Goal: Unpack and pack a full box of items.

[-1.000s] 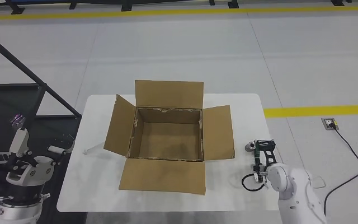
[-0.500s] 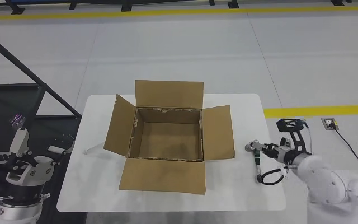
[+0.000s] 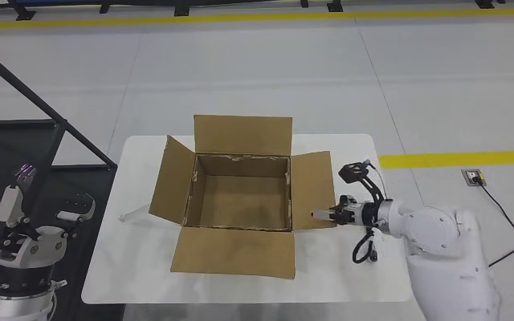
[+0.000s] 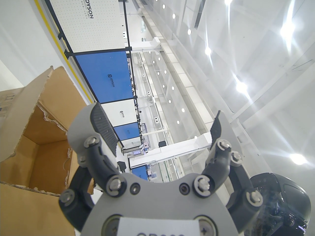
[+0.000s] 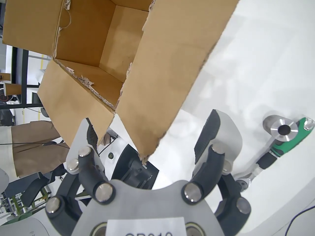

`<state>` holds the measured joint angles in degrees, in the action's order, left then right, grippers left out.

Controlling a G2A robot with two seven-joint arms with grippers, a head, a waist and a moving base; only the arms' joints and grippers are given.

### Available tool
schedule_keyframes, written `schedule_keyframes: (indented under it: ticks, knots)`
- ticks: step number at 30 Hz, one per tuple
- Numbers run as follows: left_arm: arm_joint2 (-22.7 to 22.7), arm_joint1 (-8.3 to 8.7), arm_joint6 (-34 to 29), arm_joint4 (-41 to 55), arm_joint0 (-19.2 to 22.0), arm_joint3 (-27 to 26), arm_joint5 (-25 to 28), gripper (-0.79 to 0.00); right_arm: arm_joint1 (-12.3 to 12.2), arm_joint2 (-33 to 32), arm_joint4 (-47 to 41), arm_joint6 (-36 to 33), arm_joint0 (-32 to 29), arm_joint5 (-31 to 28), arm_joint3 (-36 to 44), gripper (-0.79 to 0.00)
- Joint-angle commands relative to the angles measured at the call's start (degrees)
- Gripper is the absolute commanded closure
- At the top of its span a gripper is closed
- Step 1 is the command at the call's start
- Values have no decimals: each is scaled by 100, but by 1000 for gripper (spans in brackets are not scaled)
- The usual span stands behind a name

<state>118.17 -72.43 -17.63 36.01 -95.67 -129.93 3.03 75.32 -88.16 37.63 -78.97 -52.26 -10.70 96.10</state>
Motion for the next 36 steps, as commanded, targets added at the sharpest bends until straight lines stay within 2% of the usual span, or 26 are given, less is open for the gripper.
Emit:
schedule_keyframes:
  ticks: [1, 8, 24, 29, 36]
  knots:
    - [0, 0, 0, 0, 0, 0, 0, -785, -4, 105, -60, 77, 62, 62, -100, -785]
    - [0, 0, 0, 0, 0, 0, 0, -785, 0, 761, 531, 410, 253, 557, -112, -785]
    - [0, 0, 0, 0, 0, 0, 0, -785, -6, 1365, 418, 810, 616, 890, -442, -785]
    - [0, 0, 0, 0, 0, 0, 0, -785, -101, 1001, 571, 955, 318, 951, 163, -785]
    - [0, 0, 0, 0, 0, 0, 0, -785, -342, -112, 1638, 753, -973, 998, 1926, -785]
